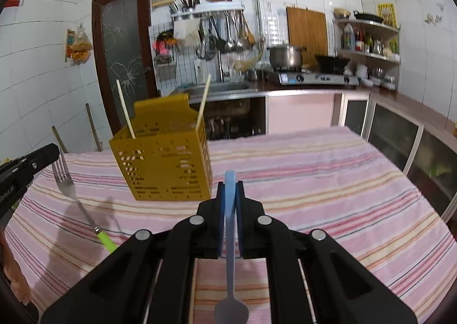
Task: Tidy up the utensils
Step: 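Carry the fork with the left tool while the right tool carries the blue spoon to the holder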
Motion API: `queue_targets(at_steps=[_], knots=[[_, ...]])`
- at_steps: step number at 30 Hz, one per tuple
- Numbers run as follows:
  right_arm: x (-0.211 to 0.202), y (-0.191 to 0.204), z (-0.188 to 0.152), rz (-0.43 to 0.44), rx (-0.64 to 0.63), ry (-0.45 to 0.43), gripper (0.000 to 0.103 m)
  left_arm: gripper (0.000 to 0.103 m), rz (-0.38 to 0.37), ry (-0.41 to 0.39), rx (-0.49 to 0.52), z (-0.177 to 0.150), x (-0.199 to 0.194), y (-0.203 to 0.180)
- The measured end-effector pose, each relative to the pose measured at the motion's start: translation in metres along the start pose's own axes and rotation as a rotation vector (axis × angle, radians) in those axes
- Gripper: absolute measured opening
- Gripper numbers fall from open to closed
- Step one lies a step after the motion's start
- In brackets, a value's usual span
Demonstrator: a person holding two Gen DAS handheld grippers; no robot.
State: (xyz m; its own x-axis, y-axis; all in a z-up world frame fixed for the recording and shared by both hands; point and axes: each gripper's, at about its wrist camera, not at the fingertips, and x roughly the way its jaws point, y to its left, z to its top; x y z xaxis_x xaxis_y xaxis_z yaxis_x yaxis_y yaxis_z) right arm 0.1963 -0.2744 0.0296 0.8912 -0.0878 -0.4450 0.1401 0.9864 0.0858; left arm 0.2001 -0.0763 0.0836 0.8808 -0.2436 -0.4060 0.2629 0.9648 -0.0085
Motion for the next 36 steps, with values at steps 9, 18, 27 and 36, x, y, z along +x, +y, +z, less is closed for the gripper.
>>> queue_targets(at_steps=[9, 18, 27, 36], knots=[[-0.01, 0.008, 0.01, 0.001, -0.028, -0.05, 0.007, 0.0, 0.008, -0.083, 0.039, 0.011, -0.03, 0.004], [-0.012, 0.014, 0.018, 0.013, -0.037, -0.08, 0.007, 0.0, 0.034, -0.125, 0.061, 0.022, -0.044, 0.013], [-0.027, 0.022, 0.06, 0.019, -0.061, -0.162, 0.007, 0.0, 0.061, -0.197, 0.084, 0.059, -0.047, 0.024], [-0.024, 0.039, 0.145, 0.049, -0.066, -0.284, 0.007, 0.0, 0.097, -0.308, 0.122, 0.128, -0.027, 0.022]])
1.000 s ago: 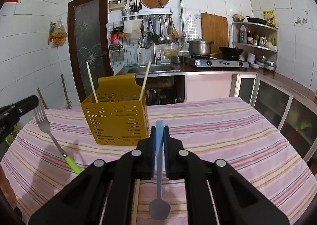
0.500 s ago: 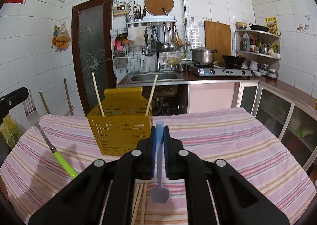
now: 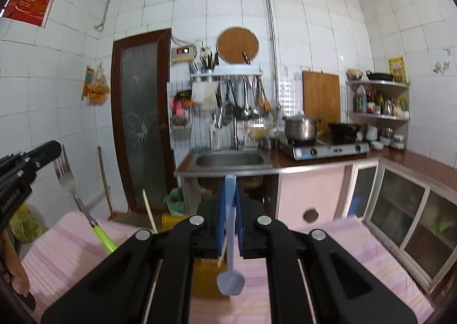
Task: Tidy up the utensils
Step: 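Carry the fork with the left tool while the right tool carries the blue spoon to the holder, then drop the fork and blue spoon into the holder, opening both tools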
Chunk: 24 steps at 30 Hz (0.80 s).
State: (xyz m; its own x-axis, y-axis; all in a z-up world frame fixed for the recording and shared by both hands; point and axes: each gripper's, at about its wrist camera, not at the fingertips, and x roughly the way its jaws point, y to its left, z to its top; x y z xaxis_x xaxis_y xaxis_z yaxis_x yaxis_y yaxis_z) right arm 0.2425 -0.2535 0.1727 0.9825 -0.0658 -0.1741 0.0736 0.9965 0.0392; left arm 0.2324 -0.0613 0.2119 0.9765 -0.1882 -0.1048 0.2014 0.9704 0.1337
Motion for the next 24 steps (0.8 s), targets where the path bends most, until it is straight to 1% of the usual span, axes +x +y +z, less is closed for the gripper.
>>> queue_targets(at_steps=[3, 5, 7, 11, 15, 18, 21, 22, 23, 24], knots=[[0.027, 0.004, 0.015, 0.011, 0.015, -0.01, 0.007, 0.0, 0.001, -0.01, 0.009, 0.007, 0.024, -0.003], [0.043, 0.008, 0.017, 0.015, 0.022, -0.011, 0.007, 0.0, 0.004, -0.01, 0.02, 0.006, 0.041, -0.005], [0.062, 0.009, 0.013, 0.023, 0.035, -0.004, 0.007, 0.0, 0.009, -0.003, 0.034, -0.002, 0.061, -0.008], [0.096, 0.008, -0.006, 0.053, 0.076, 0.059, 0.007, 0.0, -0.008, 0.052, 0.036, -0.027, 0.098, -0.012], [0.12, 0.01, -0.032, 0.043, 0.054, 0.13, 0.007, 0.0, -0.027, 0.122, 0.021, -0.059, 0.122, -0.013], [0.13, 0.005, -0.046, 0.052, 0.078, 0.183, 0.008, 0.0, -0.04, 0.173, -0.006, -0.077, 0.13, -0.011], [0.131, 0.002, -0.053, 0.045, 0.058, 0.23, 0.011, 0.002, -0.053, 0.223, -0.035, -0.082, 0.132, -0.007], [0.129, 0.003, -0.054, 0.037, 0.047, 0.234, 0.028, 0.004, -0.052, 0.235, -0.041, -0.081, 0.131, -0.004], [0.124, 0.002, -0.053, 0.019, 0.032, 0.235, 0.057, 0.017, -0.043, 0.248, -0.045, -0.08, 0.129, -0.002], [0.116, 0.0, -0.051, 0.003, 0.024, 0.225, 0.064, 0.04, -0.034, 0.258, -0.055, -0.076, 0.125, 0.001]])
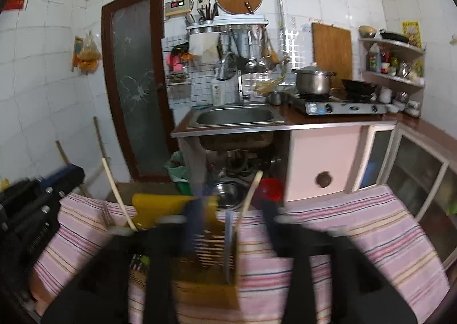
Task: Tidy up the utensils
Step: 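Drop the fork and blue spoon into the holder, opening both tools, then move the right tool to the remaining chopsticks and close on one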
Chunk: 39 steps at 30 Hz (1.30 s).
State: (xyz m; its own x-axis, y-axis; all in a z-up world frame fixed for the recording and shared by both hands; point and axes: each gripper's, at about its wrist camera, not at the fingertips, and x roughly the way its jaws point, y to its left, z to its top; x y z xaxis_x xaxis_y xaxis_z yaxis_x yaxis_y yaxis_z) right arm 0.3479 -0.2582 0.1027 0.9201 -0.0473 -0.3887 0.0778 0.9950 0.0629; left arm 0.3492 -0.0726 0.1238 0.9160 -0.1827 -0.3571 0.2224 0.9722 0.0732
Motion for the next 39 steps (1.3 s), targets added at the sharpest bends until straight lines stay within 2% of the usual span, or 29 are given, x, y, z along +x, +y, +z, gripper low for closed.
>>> queue_targets(at_steps=[2, 4, 6, 7, 9, 14, 19, 25, 31, 39], knots=[[-0.016, -0.004, 0.003, -0.028, -0.01, -0.01, 0.065, 0.062, 0.013, -0.006, -0.022, 0.005, -0.014, 0.006], [-0.032, -0.011, 0.002, -0.046, -0.003, -0.005, 0.065, 0.075, 0.034, -0.022, -0.037, 0.006, -0.031, 0.009], [-0.045, -0.019, -0.002, -0.054, 0.007, 0.006, 0.066, 0.096, 0.043, -0.018, -0.054, 0.005, -0.049, 0.012], [-0.05, -0.021, -0.005, -0.059, 0.01, 0.012, 0.067, 0.098, 0.052, -0.021, -0.06, 0.003, -0.056, 0.013], [-0.062, -0.029, -0.018, -0.07, 0.021, 0.033, 0.068, 0.098, 0.075, -0.021, -0.062, -0.004, -0.07, 0.012], [-0.073, -0.036, -0.055, -0.064, 0.04, 0.096, 0.068, 0.098, 0.073, 0.058, -0.09, -0.035, -0.08, 0.011], [-0.067, -0.038, -0.108, -0.066, 0.054, 0.191, 0.069, 0.098, 0.062, 0.147, -0.105, -0.08, -0.076, 0.002], [-0.052, -0.047, -0.15, -0.072, 0.086, 0.266, 0.069, 0.098, 0.074, 0.245, -0.163, -0.126, -0.06, -0.004], [-0.042, -0.05, -0.168, -0.078, 0.063, 0.311, 0.069, 0.098, 0.092, 0.295, -0.149, -0.16, -0.043, -0.016], [-0.039, -0.039, -0.175, -0.077, 0.022, 0.335, 0.069, 0.098, 0.063, 0.357, -0.104, -0.175, -0.032, -0.029]])
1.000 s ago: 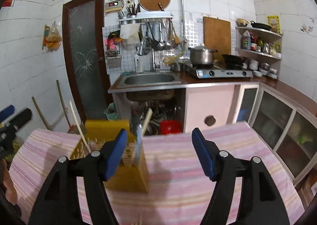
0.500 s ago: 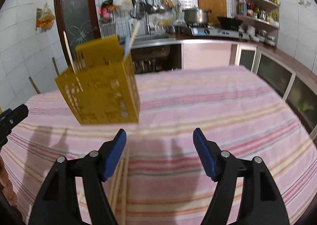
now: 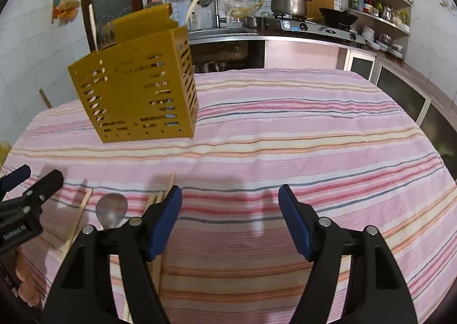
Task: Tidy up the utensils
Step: 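Move the right tool to the remaining chopsticks and close on one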
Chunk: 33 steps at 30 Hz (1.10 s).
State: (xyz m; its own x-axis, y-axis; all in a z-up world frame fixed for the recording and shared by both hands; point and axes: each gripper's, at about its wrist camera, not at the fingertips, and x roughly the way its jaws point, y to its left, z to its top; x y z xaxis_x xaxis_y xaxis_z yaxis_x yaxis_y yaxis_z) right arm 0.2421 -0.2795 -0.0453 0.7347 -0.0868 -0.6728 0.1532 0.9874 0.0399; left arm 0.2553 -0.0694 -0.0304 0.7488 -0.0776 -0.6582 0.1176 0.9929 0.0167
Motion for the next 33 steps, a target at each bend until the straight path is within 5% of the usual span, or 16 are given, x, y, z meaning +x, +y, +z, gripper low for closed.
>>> queue_targets(at_steps=[7, 12, 14, 26, 33], knots=[[0.002, 0.005, -0.004, -0.017, -0.033, 0.031, 0.069, 0.098, -0.01, 0.058, 0.038, -0.003, 0.011, -0.009], [0.002, 0.009, -0.004, -0.021, -0.051, 0.045, 0.069, 0.098, 0.076, 0.111, 0.088, -0.007, 0.019, -0.018], [0.001, 0.012, -0.006, -0.013, -0.06, 0.05, 0.069, 0.098, 0.044, 0.138, 0.124, -0.01, 0.023, -0.021], [-0.005, 0.024, -0.014, 0.048, -0.033, 0.11, 0.069, 0.098, -0.024, 0.217, 0.023, -0.018, 0.038, -0.004], [-0.003, 0.032, -0.02, -0.021, -0.072, 0.152, 0.069, 0.098, -0.035, 0.227, 0.011, -0.02, 0.043, 0.0]])
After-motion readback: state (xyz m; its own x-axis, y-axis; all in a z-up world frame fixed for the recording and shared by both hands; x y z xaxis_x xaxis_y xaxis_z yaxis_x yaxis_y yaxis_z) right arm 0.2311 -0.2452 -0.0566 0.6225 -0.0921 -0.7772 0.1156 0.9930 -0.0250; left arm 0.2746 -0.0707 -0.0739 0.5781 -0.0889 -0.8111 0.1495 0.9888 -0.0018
